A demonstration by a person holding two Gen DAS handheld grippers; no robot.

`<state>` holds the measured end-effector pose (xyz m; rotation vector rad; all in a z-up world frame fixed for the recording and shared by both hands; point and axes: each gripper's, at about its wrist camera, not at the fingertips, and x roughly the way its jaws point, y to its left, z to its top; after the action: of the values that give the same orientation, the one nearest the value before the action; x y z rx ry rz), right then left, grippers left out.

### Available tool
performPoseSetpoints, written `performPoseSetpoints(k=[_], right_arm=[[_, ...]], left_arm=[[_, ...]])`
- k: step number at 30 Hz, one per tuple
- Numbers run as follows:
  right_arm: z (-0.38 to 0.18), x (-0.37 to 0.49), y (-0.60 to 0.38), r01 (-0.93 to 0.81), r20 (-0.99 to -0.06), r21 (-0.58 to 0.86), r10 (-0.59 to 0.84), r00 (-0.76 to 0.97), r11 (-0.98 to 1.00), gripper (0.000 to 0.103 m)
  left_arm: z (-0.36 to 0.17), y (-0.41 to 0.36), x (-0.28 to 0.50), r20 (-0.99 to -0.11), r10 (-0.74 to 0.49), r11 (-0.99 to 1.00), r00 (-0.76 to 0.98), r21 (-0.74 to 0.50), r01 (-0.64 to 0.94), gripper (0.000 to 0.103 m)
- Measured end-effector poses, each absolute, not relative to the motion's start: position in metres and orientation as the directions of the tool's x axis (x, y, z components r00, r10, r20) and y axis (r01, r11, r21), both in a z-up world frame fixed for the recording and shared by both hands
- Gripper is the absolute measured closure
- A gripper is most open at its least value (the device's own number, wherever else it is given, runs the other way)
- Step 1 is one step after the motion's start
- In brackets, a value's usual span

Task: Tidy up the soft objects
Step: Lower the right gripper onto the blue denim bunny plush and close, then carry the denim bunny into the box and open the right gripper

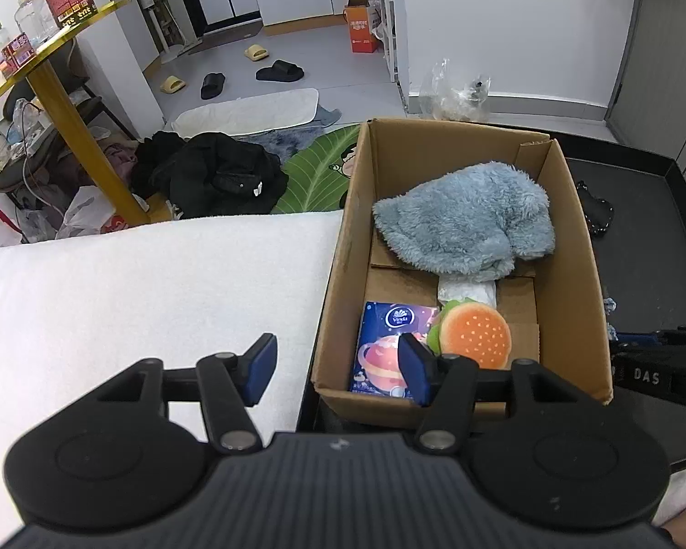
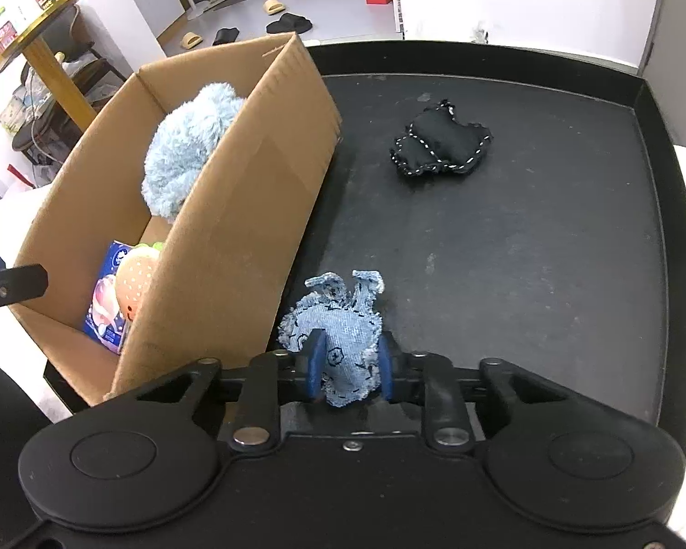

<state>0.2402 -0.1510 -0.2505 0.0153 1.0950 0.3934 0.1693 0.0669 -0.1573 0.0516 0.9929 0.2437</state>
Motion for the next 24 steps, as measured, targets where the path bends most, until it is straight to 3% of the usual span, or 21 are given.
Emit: performPoseSetpoints(k=[13, 24], right_arm=[[-0.231, 0.24, -0.163, -0.281, -0.836, 0.209, 0.32, 0.445, 0.937, 0.092], [-0.212, 0.242, -0.173, -0.258, -0.799, 0.236, 0.338, 0.497, 0.937, 0.093]], left_arm=[[-0.156, 0.066, 0.169, -0.822, 0.224, 0.972, 0.524, 0.149, -0.182, 0.046], [-0.155, 0.067, 0.169, -0.819, 0.213, 0.974, 0.532, 0.132, -0.186, 0.045]])
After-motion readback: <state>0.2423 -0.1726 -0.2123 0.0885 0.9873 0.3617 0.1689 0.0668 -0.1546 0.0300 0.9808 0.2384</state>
